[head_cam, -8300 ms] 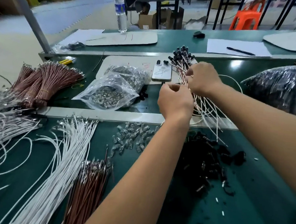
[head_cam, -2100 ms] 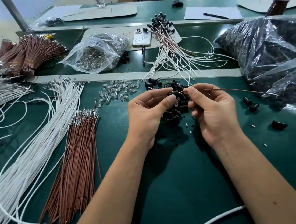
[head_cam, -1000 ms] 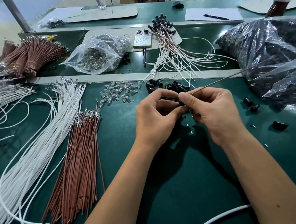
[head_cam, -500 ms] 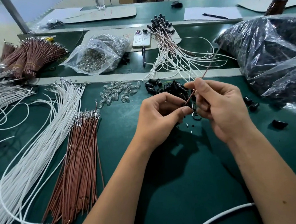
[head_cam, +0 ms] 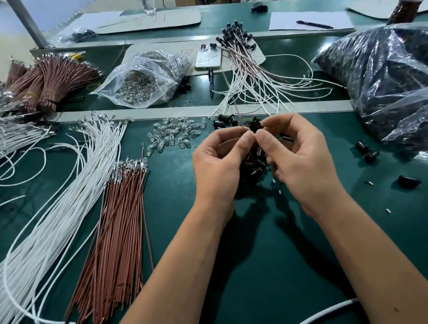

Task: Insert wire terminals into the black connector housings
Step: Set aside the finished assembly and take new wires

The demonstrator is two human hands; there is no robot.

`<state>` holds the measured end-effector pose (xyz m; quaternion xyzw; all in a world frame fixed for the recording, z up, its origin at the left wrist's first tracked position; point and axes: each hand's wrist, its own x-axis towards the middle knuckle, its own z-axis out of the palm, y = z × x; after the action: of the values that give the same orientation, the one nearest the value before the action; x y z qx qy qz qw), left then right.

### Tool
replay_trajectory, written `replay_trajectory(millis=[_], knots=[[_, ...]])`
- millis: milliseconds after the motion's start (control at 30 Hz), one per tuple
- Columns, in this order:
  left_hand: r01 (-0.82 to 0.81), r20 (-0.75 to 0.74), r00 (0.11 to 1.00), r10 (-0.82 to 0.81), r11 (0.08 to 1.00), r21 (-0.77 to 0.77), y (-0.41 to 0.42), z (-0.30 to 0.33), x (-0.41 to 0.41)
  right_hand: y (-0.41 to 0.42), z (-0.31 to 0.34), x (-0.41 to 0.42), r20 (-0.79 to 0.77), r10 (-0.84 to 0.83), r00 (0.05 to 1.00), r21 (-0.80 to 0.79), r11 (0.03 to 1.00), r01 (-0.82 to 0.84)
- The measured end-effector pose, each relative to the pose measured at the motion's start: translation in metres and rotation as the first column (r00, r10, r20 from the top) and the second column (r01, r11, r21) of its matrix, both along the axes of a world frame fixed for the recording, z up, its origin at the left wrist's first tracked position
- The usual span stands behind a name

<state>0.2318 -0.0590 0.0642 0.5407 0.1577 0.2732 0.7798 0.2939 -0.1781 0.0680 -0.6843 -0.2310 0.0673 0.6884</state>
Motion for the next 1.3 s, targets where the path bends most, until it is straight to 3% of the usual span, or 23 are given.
replay_trajectory(millis=[100,367,500,667,733,833,900,1067,1300], knots=[[-0.008,0.048,0.999,0.015,0.990,-0.144,0.001,0.005,0.000,0.003,-0.003,-0.003,0.128,-0.037,0.991,-0.191,0.980,0.062],[0.045,0.039,0.999,-0.035,0.957,-0.285,0.008,0.012,-0.002,0.000,0.007,-0.010,0.200,0.169,0.965,-0.279,0.954,-0.109],[0.042,0.068,0.998,-0.016,0.916,-0.400,0.026,0.013,-0.004,-0.010,0.017,-0.008,0.175,0.487,0.856,-0.459,0.810,-0.366],[0.042,0.118,0.993,0.021,0.861,-0.506,0.044,0.014,-0.010,-0.018,0.020,-0.005,-0.060,0.686,0.725,-0.498,0.609,-0.617],[0.050,0.091,0.996,-0.008,0.886,-0.462,0.044,0.014,-0.009,-0.018,0.019,-0.005,-0.077,0.649,0.756,-0.427,0.664,-0.614],[0.110,0.011,0.994,-0.113,0.935,-0.337,0.032,0.013,-0.007,-0.008,0.011,-0.006,0.003,0.402,0.916,-0.271,0.882,-0.386],[0.161,-0.009,0.986,-0.168,0.953,-0.255,0.024,0.011,-0.006,-0.003,0.006,-0.006,0.015,0.269,0.963,-0.229,0.938,-0.258],[0.181,0.021,0.984,-0.179,0.976,-0.119,0.021,0.007,-0.006,-0.004,0.003,-0.004,-0.065,0.216,0.974,-0.230,0.947,-0.225],[0.176,0.046,0.983,-0.176,0.984,0.015,0.020,0.006,-0.007,-0.010,0.005,0.002,-0.063,0.217,0.974,-0.241,0.944,-0.226]])
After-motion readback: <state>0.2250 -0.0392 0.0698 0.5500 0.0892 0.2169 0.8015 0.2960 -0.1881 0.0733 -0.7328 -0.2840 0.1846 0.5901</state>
